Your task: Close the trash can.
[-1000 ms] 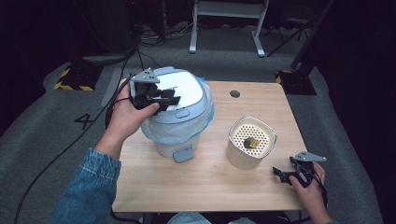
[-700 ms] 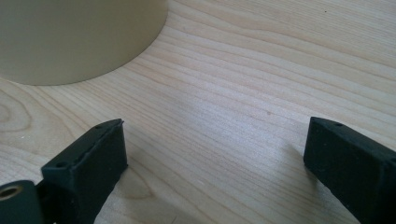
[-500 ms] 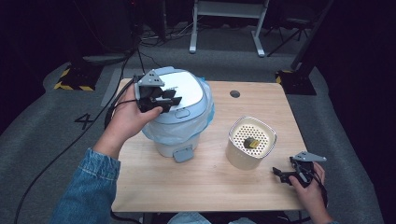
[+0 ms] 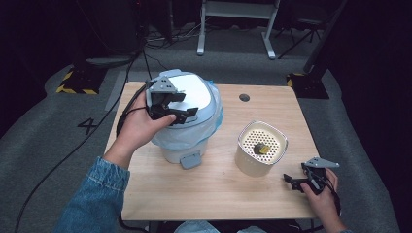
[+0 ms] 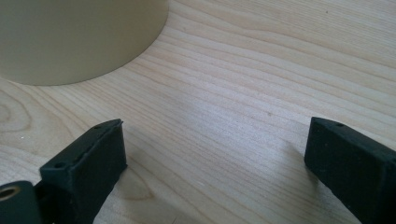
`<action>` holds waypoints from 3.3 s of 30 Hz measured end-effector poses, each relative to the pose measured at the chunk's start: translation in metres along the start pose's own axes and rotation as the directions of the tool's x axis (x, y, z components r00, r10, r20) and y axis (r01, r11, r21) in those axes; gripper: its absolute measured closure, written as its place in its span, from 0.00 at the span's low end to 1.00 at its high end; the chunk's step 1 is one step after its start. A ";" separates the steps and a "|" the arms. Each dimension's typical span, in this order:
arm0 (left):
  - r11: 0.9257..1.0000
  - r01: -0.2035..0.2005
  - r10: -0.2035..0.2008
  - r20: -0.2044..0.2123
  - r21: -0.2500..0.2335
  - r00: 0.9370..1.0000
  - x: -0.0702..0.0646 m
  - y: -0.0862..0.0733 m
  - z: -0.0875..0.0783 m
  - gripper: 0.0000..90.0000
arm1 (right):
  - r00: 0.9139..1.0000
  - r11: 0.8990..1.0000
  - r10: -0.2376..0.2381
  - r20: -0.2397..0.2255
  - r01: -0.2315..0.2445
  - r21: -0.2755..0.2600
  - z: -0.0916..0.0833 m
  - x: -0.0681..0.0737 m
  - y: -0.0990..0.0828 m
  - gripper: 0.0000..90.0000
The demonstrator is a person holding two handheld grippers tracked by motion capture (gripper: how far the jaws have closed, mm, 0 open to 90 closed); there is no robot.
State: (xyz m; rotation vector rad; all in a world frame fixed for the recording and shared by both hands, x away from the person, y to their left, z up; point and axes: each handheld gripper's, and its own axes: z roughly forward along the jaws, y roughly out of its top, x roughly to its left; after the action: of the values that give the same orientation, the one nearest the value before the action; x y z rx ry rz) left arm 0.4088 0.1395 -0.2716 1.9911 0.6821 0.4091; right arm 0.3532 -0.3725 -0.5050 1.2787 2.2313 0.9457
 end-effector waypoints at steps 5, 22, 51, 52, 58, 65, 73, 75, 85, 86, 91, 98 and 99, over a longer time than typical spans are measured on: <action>0.999 -0.008 0.009 0.022 -0.048 1.000 -0.001 0.004 -0.010 0.36 | 1.000 1.000 0.000 0.000 0.000 0.000 0.000 0.000 0.000 0.06; 0.997 -0.028 0.030 0.030 -0.071 0.999 -0.016 -0.014 -0.056 0.34 | 1.000 1.000 -0.002 -0.002 0.002 0.002 0.001 0.000 0.001 0.05; 0.993 0.112 -0.115 -0.118 -0.032 0.986 -0.029 -0.140 -0.077 0.33 | 1.000 1.000 -0.002 -0.002 0.002 0.003 0.001 0.000 0.001 0.05; 0.993 0.114 -0.116 -0.128 -0.022 0.985 -0.028 -0.146 -0.075 0.33 | 1.000 1.000 -0.002 -0.002 0.002 0.003 0.001 0.000 0.001 0.05; 0.988 0.152 -0.149 -0.147 0.011 0.978 -0.023 -0.171 -0.065 0.32 | 1.000 1.000 -0.002 -0.002 0.002 0.003 0.001 0.000 0.001 0.05; 0.978 0.200 -0.189 -0.170 0.052 0.967 -0.018 -0.199 -0.055 0.31 | 1.000 1.000 -0.002 -0.002 0.002 0.003 0.001 0.000 0.001 0.05; 0.963 0.242 -0.218 -0.185 0.116 0.958 -0.013 -0.230 -0.043 0.31 | 1.000 1.000 -0.002 -0.002 0.002 0.003 0.001 0.000 0.001 0.05; 0.959 0.249 -0.221 -0.188 0.136 0.957 -0.011 -0.237 -0.039 0.31 | 1.000 1.000 -0.002 -0.002 0.002 0.003 0.001 0.000 0.001 0.05; 0.917 0.285 -0.230 -0.212 0.280 0.950 -0.011 -0.257 -0.021 0.29 | 1.000 1.000 -0.002 -0.002 0.002 0.003 0.001 0.000 0.001 0.05; 0.913 0.287 -0.230 -0.217 0.289 0.949 -0.012 -0.258 -0.019 0.29 | 1.000 1.000 -0.002 -0.002 0.002 0.003 0.001 0.000 0.001 0.05; 0.911 0.270 -0.204 -0.228 0.312 0.952 -0.016 -0.263 -0.011 0.28 | 1.000 1.000 -0.002 -0.002 0.002 0.003 0.001 0.000 0.001 0.05; 0.933 0.242 -0.173 -0.259 0.267 0.950 -0.016 -0.267 -0.002 0.21 | 1.000 1.000 -0.002 -0.002 0.002 0.003 0.001 0.000 0.001 0.05; 0.935 0.244 -0.175 -0.263 0.258 0.949 -0.015 -0.267 -0.001 0.19 | 1.000 1.000 -0.002 -0.002 0.002 0.003 0.001 0.000 0.001 0.05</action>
State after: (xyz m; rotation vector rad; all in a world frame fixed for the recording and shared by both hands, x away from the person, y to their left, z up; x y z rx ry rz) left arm 0.3175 0.2340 -0.5046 2.1306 1.1521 0.4400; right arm 0.3543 -0.3720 -0.5051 1.2776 2.2360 0.9436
